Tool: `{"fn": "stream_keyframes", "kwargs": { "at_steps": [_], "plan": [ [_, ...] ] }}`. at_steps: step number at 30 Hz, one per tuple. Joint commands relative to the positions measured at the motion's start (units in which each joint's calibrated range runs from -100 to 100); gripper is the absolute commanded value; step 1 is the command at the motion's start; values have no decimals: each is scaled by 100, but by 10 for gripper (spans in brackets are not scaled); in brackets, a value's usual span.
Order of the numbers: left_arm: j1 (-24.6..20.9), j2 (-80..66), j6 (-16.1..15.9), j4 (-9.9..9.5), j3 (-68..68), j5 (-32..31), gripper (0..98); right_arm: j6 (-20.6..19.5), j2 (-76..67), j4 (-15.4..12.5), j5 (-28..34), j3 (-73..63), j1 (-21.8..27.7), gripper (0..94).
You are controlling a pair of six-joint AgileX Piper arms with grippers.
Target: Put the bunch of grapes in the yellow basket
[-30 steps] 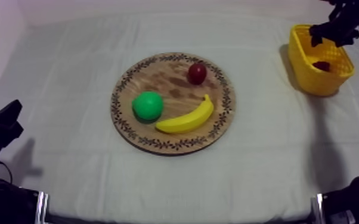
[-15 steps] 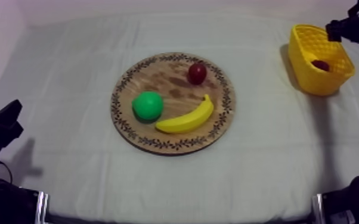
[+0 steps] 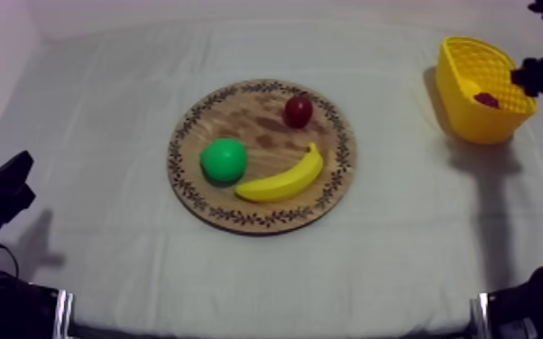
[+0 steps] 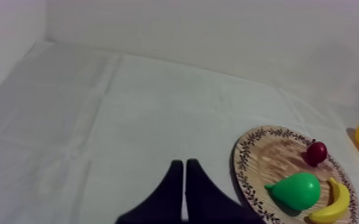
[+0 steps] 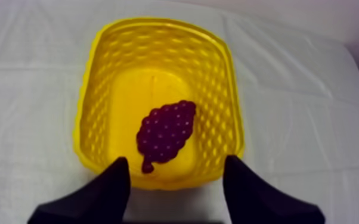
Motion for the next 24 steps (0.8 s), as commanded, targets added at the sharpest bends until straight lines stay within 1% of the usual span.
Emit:
{"fn": "stream_keyframes", "kwargs": {
  "at_steps": [1,6,10,15,19,24],
  "plan": [
    [-3,0,-2,2,-3,2,1,119,-669,-135,-113,686,-17,435],
    [-3,0,-2,2,-3,2,1,464,-1546,-488,-282,1407,-59,406],
    [-3,0,-2,2,-3,2,1,634,-2280,-618,-483,2053,-90,387],
    [-3,0,-2,2,-3,2,1,843,-3127,-802,-575,2722,-156,357],
    [-3,0,-2,2,-3,2,1,921,-3780,-876,-590,3208,-256,330],
    [-3,0,-2,2,-3,2,1,830,-4619,-819,-461,3724,-423,284]
  ]
}}
